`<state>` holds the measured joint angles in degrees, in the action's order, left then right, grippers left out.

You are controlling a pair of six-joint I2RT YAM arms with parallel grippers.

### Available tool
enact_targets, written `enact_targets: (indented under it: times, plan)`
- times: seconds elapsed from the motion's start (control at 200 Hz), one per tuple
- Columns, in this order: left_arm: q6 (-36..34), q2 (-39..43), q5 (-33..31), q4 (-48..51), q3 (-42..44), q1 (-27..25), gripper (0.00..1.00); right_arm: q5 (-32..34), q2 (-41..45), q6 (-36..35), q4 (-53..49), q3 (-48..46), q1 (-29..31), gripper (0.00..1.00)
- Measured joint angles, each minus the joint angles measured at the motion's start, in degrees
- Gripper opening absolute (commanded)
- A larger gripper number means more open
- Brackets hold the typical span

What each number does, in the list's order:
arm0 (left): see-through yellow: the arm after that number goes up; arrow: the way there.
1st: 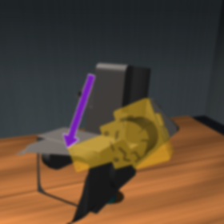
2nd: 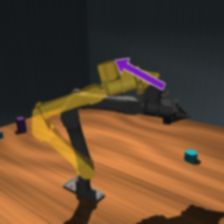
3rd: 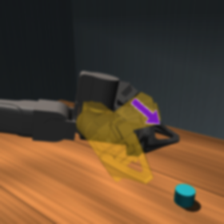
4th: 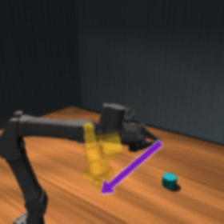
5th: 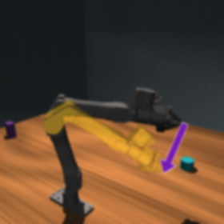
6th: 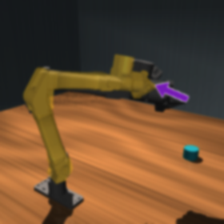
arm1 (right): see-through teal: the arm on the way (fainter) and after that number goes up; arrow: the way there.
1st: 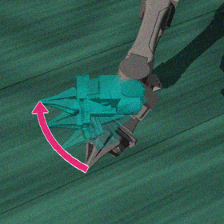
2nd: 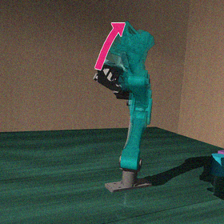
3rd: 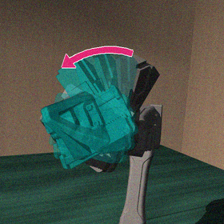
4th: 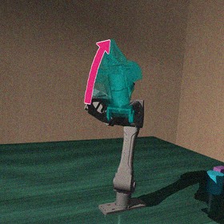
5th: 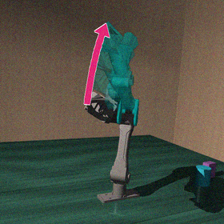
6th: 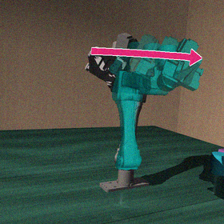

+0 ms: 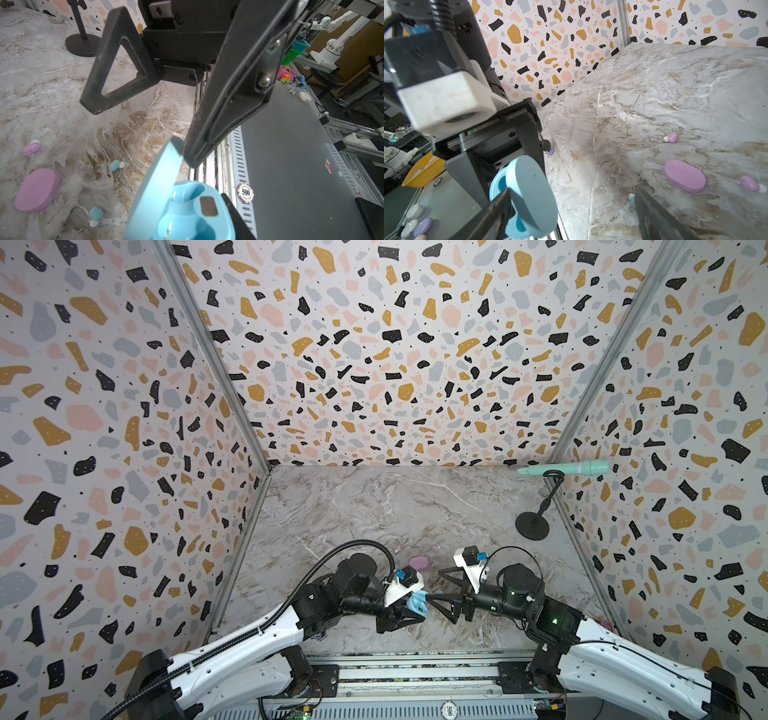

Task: Insert the wireless bluetooth earbuds into the charging case

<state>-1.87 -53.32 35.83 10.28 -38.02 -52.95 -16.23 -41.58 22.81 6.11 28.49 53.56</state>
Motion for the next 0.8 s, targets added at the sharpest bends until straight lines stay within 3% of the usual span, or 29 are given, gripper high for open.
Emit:
enact_targets:
  times: [0.796]
  plan:
    - [0.0,0.5,1.6,-1.6,0.0,-0.2,0.00,-5.6,-4.1,-1.5,-0.5,0.9,-0.2,0.46]
